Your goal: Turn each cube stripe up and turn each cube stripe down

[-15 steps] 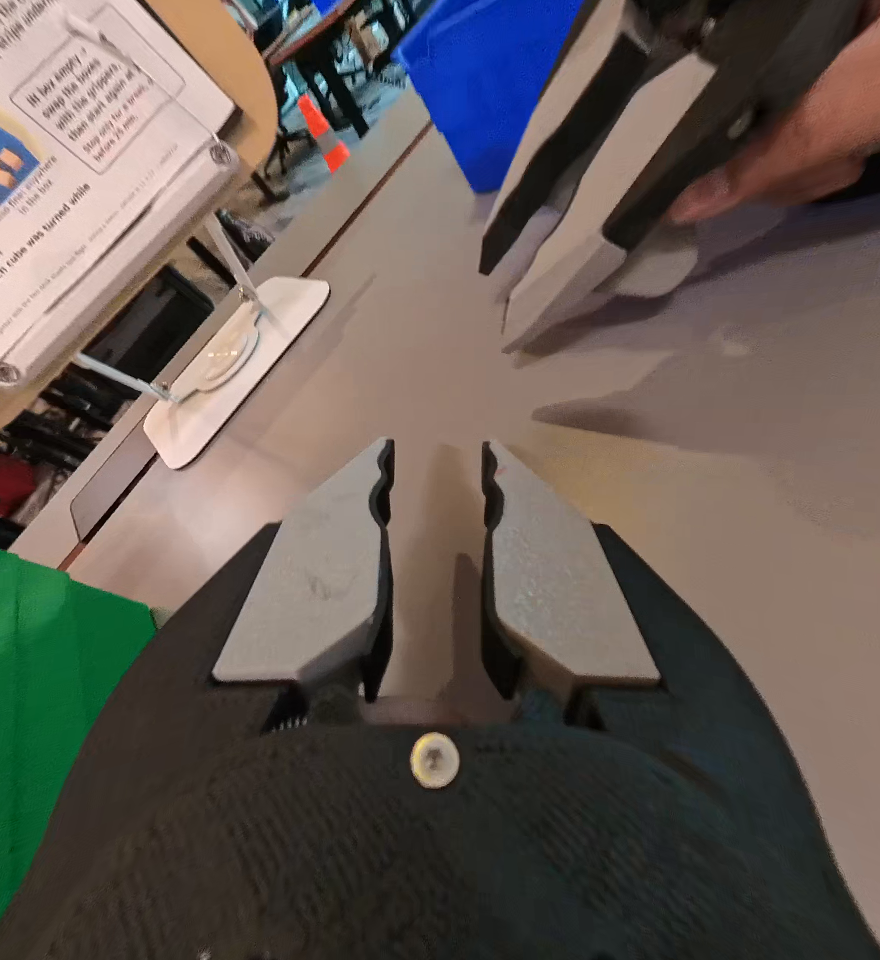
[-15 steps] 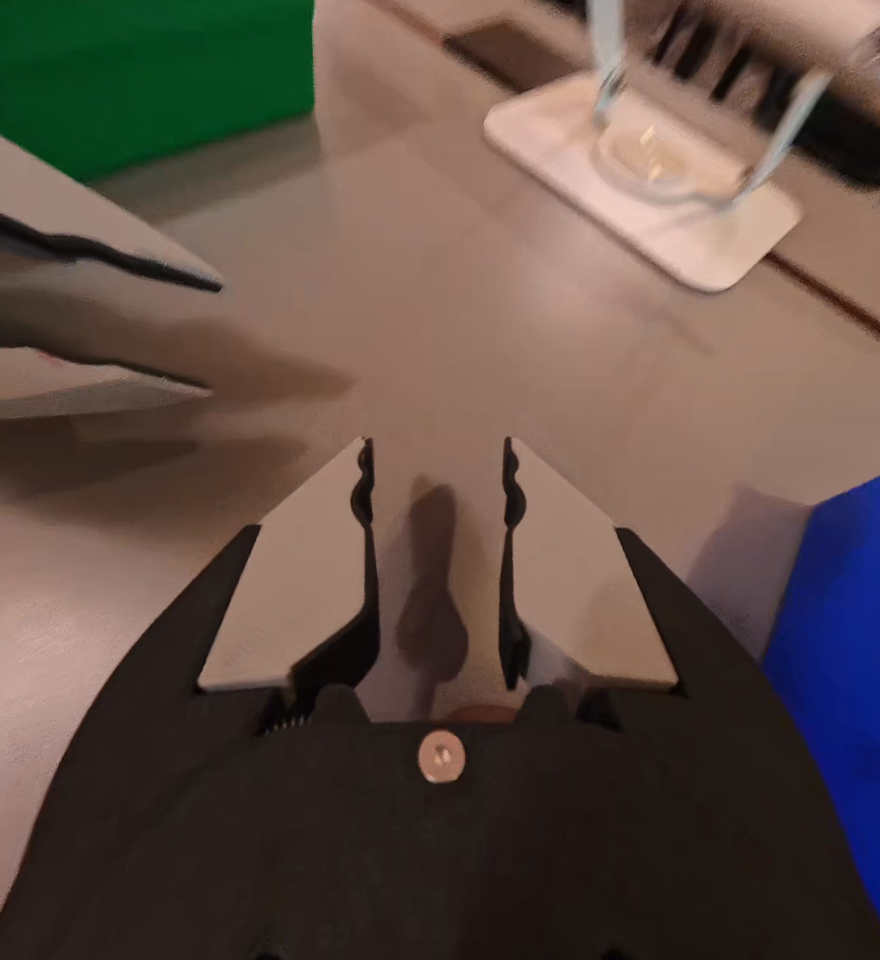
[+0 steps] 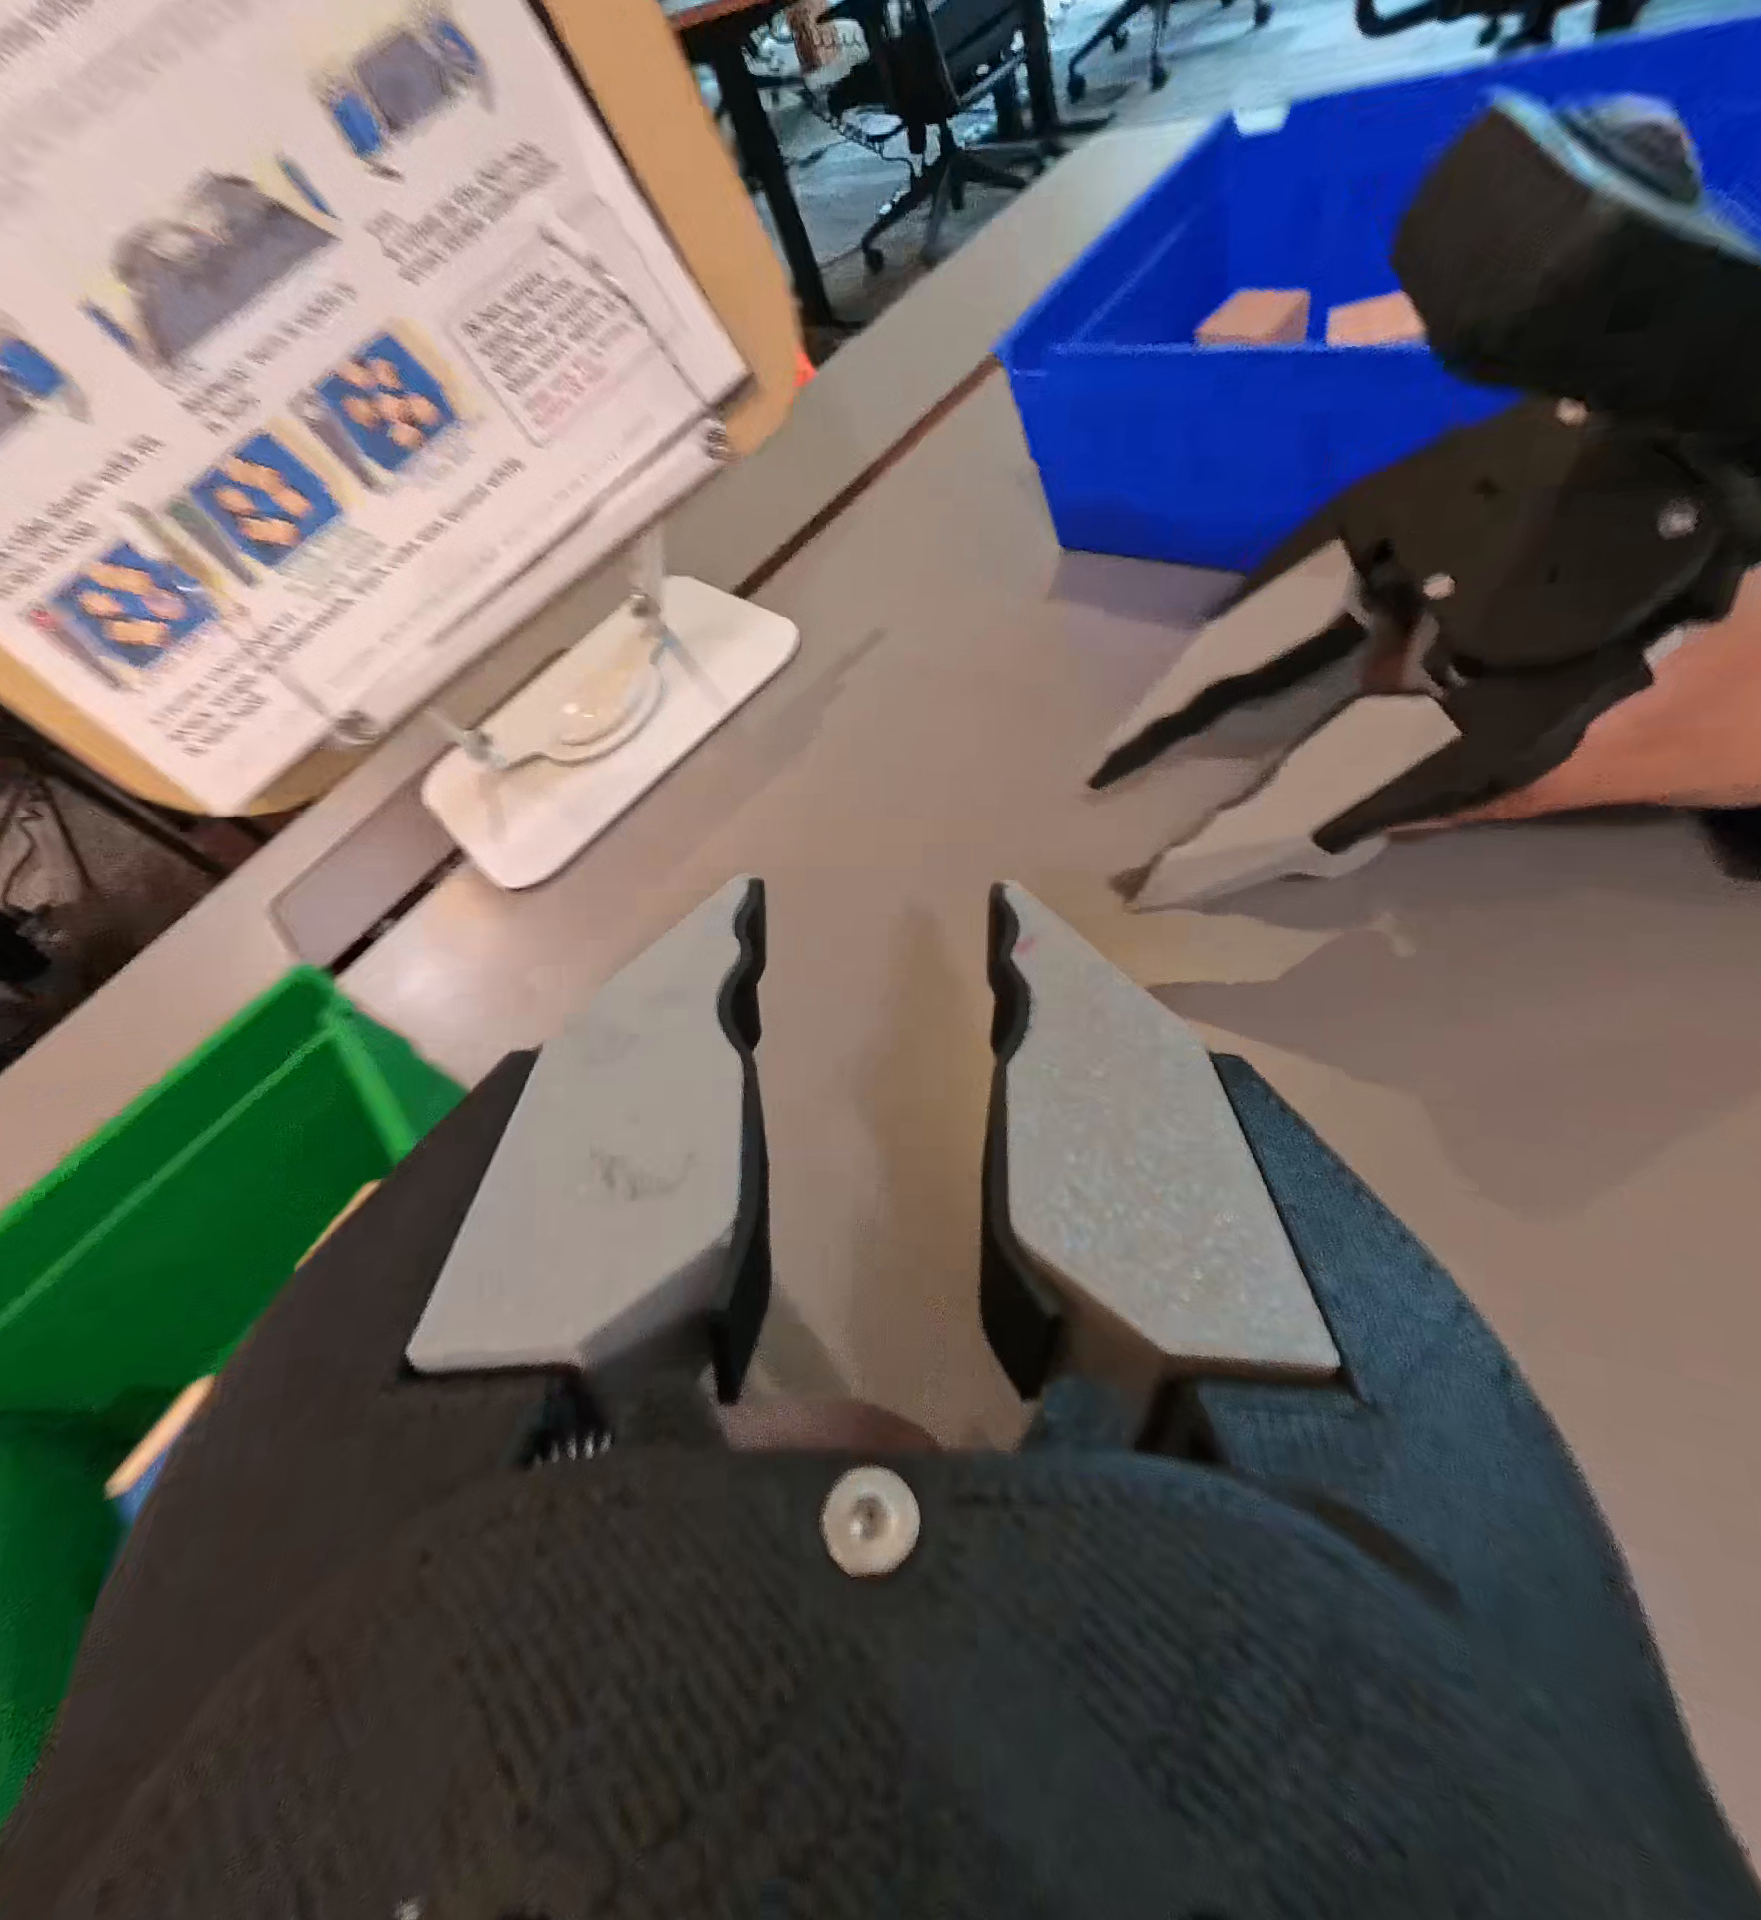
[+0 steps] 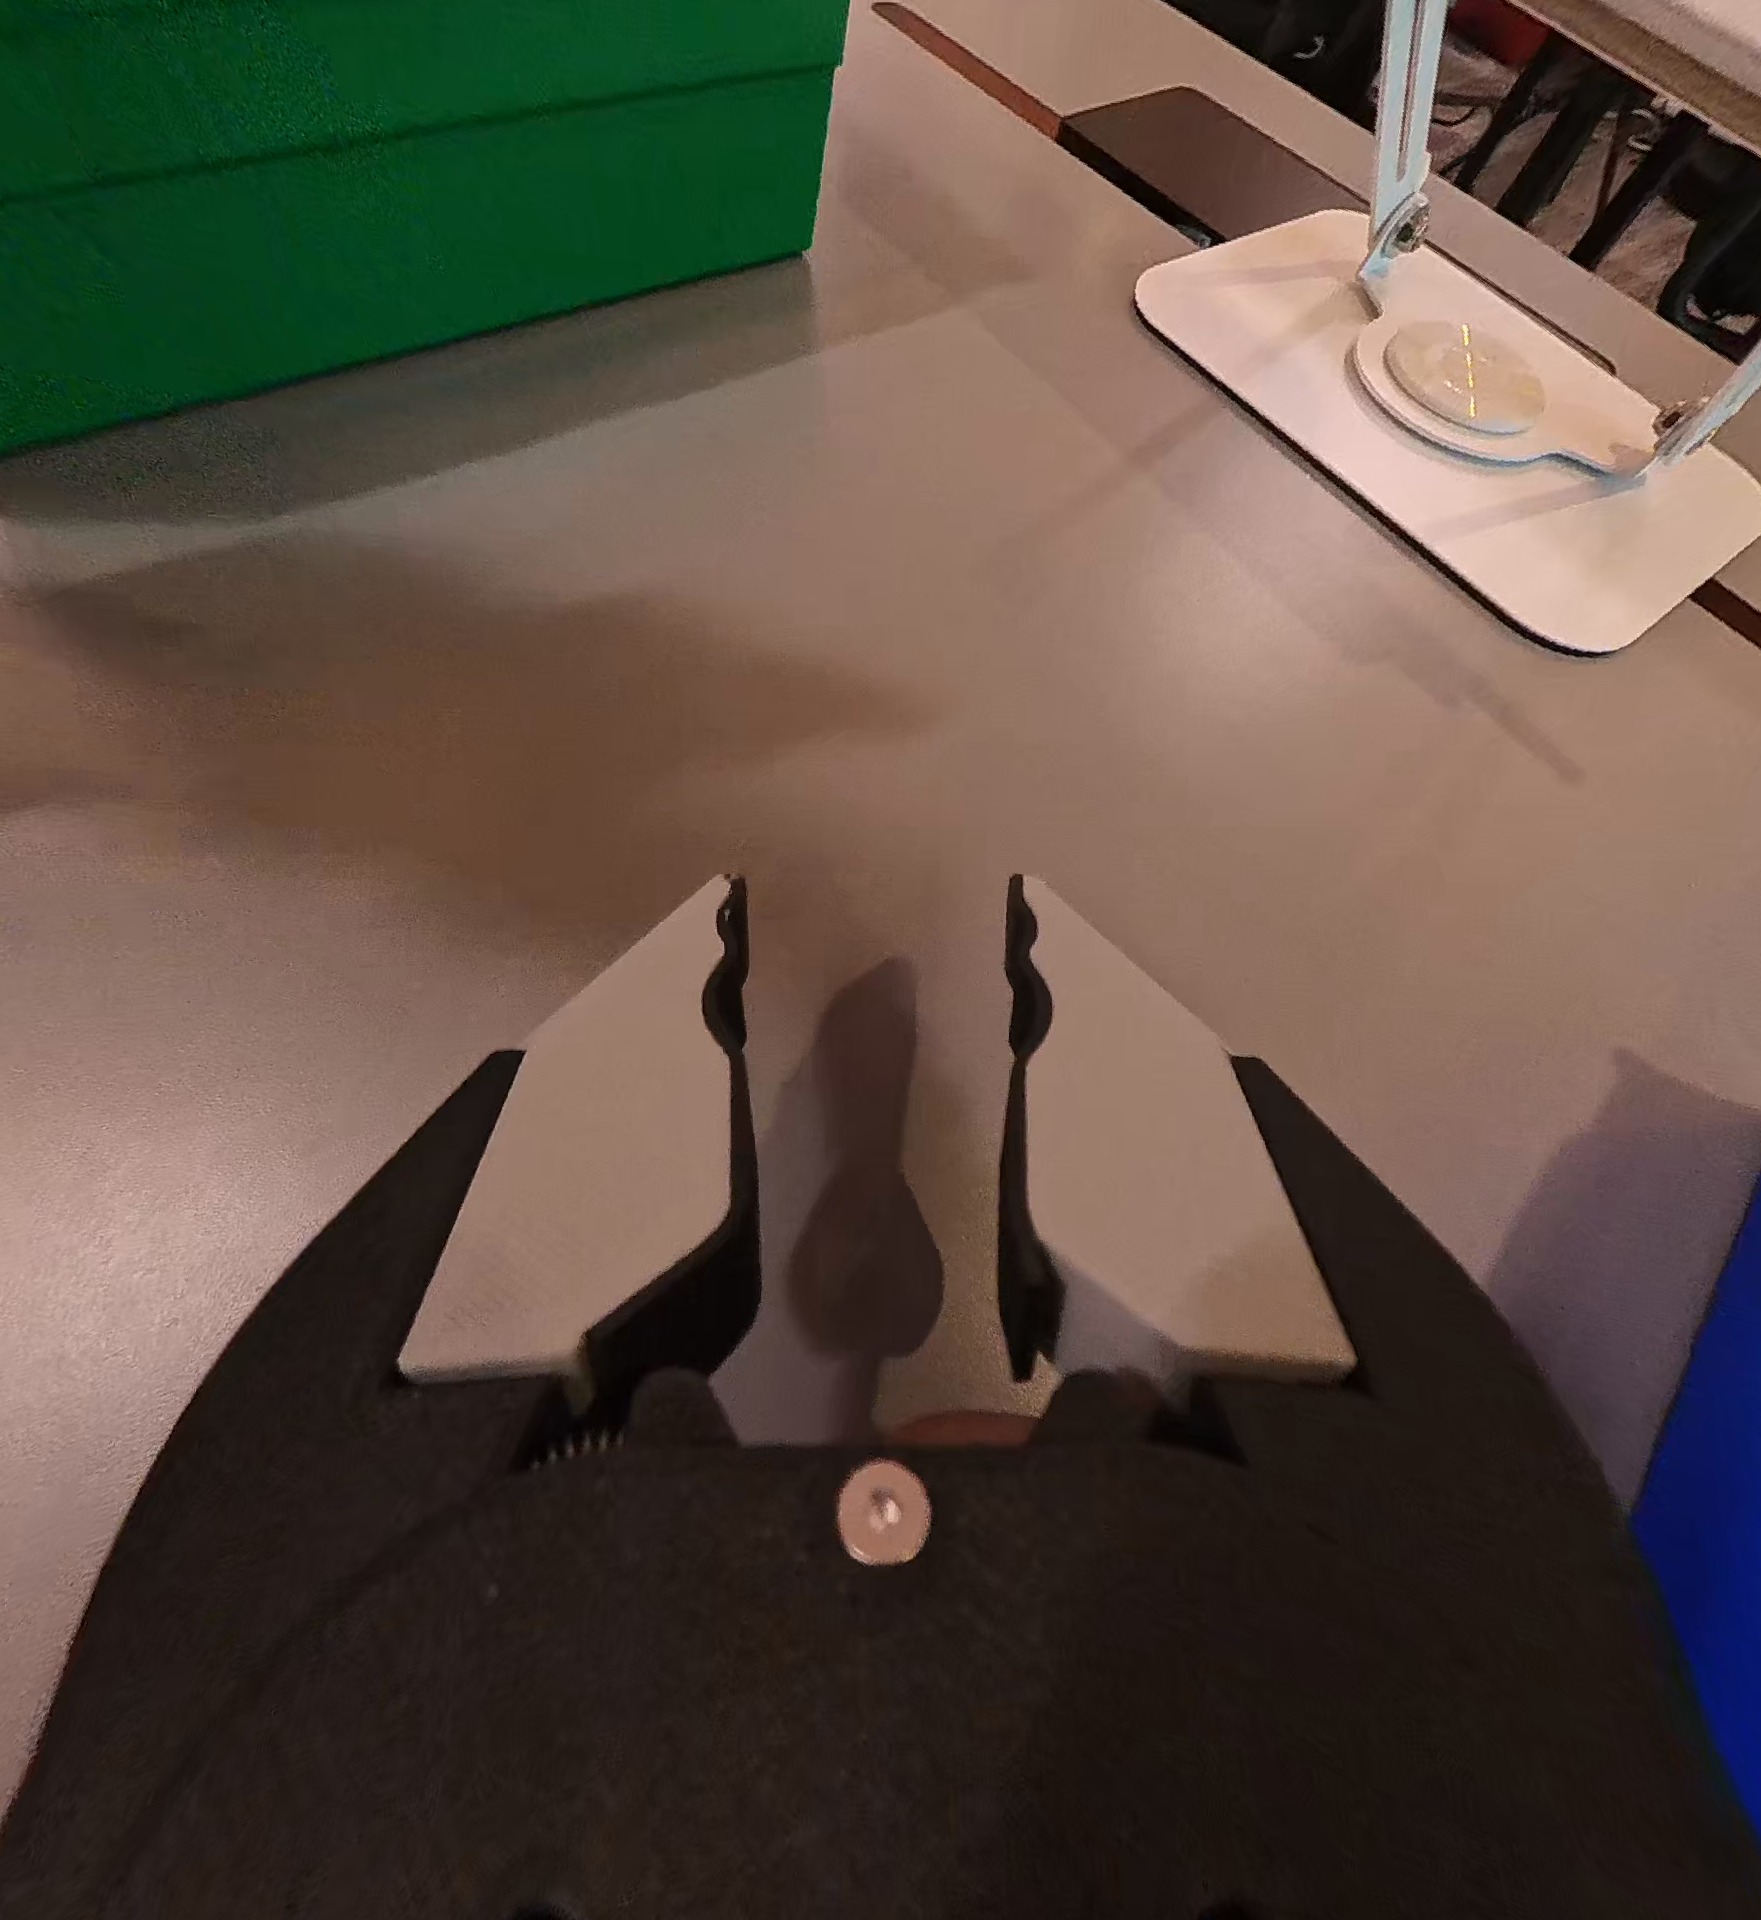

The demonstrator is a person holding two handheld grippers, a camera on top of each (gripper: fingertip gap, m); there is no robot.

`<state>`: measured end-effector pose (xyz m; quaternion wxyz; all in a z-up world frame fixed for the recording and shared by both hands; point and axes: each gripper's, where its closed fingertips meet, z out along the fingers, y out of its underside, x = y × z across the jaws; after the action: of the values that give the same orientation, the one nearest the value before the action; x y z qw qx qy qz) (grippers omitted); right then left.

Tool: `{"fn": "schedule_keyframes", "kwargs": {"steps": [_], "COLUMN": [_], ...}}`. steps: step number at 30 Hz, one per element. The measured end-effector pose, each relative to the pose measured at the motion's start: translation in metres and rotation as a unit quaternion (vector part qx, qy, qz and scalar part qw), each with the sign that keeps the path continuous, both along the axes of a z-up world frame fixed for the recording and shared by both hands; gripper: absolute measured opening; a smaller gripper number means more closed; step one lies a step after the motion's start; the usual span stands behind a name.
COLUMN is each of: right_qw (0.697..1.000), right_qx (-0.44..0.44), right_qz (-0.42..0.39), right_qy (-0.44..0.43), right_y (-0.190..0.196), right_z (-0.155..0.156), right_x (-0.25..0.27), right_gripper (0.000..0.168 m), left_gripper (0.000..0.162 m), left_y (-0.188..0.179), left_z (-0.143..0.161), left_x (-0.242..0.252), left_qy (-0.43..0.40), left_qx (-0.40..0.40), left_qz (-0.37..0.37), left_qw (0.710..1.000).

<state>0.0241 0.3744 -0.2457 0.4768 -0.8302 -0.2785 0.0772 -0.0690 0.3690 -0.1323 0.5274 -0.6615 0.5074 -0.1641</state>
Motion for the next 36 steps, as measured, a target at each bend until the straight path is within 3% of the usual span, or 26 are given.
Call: {"fn": "schedule_keyframes", "kwargs": {"steps": [4,6,9,13,17,21,23,31,36], "right_qw": [1.0,1.0,1.0,1.0,1.0,1.0,1.0,1.0,0.999], "right_qx": [0.018,0.017,0.014,0.013,0.012,0.009,0.01,0.012,0.004], "right_qz": [0.004,0.005,0.003,0.002,0.001,0.004,0.007,0.017,0.039], "right_qy": [-0.013,-0.012,-0.012,-0.012,-0.016,-0.014,-0.014,-0.018,0.023], "right_y": [-0.001,-0.002,-0.001,-0.001,0.0,0.0,-0.001,-0.003,-0.008], "right_z": [0.005,0.005,0.003,0.002,0.0,0.0,0.0,0.001,0.008], "right_x": [-0.002,-0.003,-0.002,-0.002,-0.001,-0.002,-0.004,-0.008,-0.016], "right_gripper": [0.046,0.046,0.046,0.046,0.046,0.046,0.046,0.045,0.045], "left_gripper": [0.043,0.044,0.048,0.043,0.059,0.06,0.05,0.047,0.046], "left_y": [0.042,0.076,0.13,0.175,0.201,0.216,0.223,0.228,0.204], "left_z": [0.044,0.048,0.017,-0.042,-0.089,-0.12,-0.127,-0.115,-0.043], "left_x": [-0.054,-0.089,-0.141,-0.18,-0.204,-0.216,-0.219,-0.214,-0.168], "left_qy": [0.012,0.044,0.112,0.155,0.17,0.196,0.201,0.179,0.095], "left_qx": [0.012,0.025,-0.009,-0.09,-0.175,-0.205,-0.194,-0.157,-0.062], "left_qz": [0.063,0.119,0.195,0.226,0.282,0.32,0.333,0.324,0.262], "left_qw": [0.998,0.992,0.974,0.958,0.928,0.904,0.901,0.916,0.958]}}
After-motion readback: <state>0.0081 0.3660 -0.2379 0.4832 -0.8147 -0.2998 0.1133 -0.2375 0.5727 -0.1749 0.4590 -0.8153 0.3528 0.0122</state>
